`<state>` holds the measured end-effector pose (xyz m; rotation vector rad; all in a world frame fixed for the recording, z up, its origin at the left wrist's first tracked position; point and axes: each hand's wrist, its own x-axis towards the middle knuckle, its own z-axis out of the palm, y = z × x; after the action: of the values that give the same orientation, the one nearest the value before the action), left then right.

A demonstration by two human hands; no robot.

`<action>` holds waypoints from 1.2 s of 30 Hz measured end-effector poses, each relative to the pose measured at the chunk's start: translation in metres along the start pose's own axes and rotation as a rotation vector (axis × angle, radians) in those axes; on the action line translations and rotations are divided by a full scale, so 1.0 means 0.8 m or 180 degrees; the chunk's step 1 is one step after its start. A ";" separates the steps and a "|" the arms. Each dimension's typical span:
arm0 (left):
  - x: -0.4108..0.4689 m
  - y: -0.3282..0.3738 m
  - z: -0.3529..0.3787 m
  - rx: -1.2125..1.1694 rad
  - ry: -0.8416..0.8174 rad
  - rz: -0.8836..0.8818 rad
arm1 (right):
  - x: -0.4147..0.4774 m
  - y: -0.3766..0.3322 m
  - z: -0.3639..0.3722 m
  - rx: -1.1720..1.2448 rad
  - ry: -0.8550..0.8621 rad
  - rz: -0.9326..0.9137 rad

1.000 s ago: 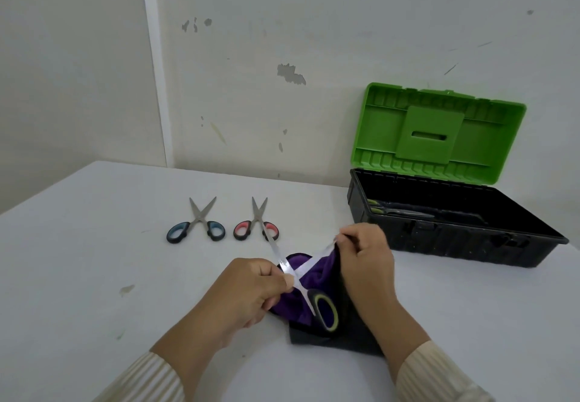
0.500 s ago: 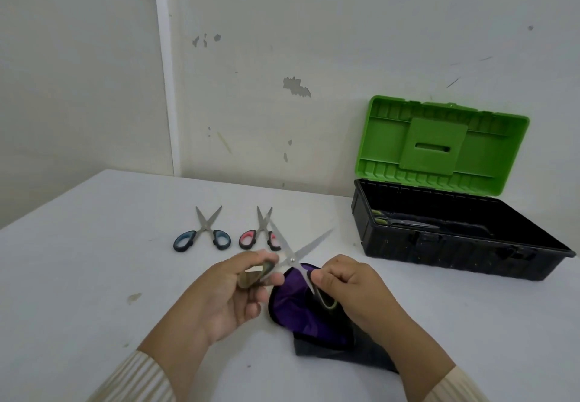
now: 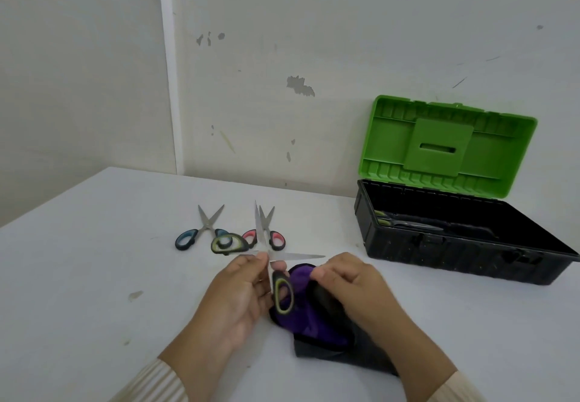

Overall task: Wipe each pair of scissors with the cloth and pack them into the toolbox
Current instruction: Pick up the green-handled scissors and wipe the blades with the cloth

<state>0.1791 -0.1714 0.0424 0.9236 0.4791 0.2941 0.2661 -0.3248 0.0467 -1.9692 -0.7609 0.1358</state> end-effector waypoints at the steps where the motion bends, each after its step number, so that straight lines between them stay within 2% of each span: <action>1: 0.000 0.003 -0.003 0.0136 0.0037 0.0037 | 0.004 0.006 -0.010 0.0277 0.0199 0.0187; 4: -0.005 0.004 -0.004 0.0715 -0.0017 -0.0013 | 0.013 0.021 -0.039 0.1017 0.1072 0.0539; 7: -0.010 -0.003 0.002 0.1192 -0.0241 -0.0202 | 0.013 0.010 -0.048 0.1255 0.1497 0.0176; 9: -0.012 -0.009 0.007 0.1449 -0.0282 -0.0219 | 0.005 -0.006 -0.033 0.1272 0.1259 -0.0285; 10: -0.012 -0.012 0.009 0.1516 -0.0271 -0.0185 | 0.000 -0.012 -0.018 0.0995 0.1046 -0.0459; 13: -0.015 -0.019 0.012 0.1595 -0.0214 -0.0016 | -0.010 -0.019 0.024 -0.0453 0.0367 -0.0974; 15: -0.017 -0.021 0.013 0.1697 -0.0244 0.0114 | 0.000 -0.011 0.027 -0.1135 0.0353 -0.1347; 16: -0.018 -0.021 0.014 0.1741 -0.0256 0.0150 | 0.006 -0.007 0.023 -0.1303 0.0496 -0.1346; 18: -0.019 -0.022 0.016 0.1781 -0.0277 0.0193 | 0.009 -0.005 0.019 -0.1278 0.0675 -0.1099; 22: -0.017 -0.022 0.016 0.1732 -0.0198 0.0240 | 0.000 -0.007 0.033 -0.1100 0.0255 -0.1161; 26: -0.015 -0.017 0.013 0.1677 -0.0172 0.0320 | 0.013 -0.002 0.022 -0.1019 0.0686 -0.1058; 29: -0.014 -0.016 0.013 0.1637 -0.0220 0.0288 | -0.001 -0.005 0.036 -0.0990 0.0357 -0.1201; 31: -0.014 -0.015 0.011 0.1639 -0.0262 0.0271 | -0.002 -0.006 0.038 -0.0972 0.0337 -0.1270; 36: -0.018 -0.009 0.008 0.1768 -0.0492 0.0322 | 0.025 0.015 -0.010 -0.0919 0.1350 -0.0780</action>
<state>0.1705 -0.1862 0.0435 1.5031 0.3758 0.1793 0.2906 -0.3237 0.0451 -2.0533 -0.7594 -0.5493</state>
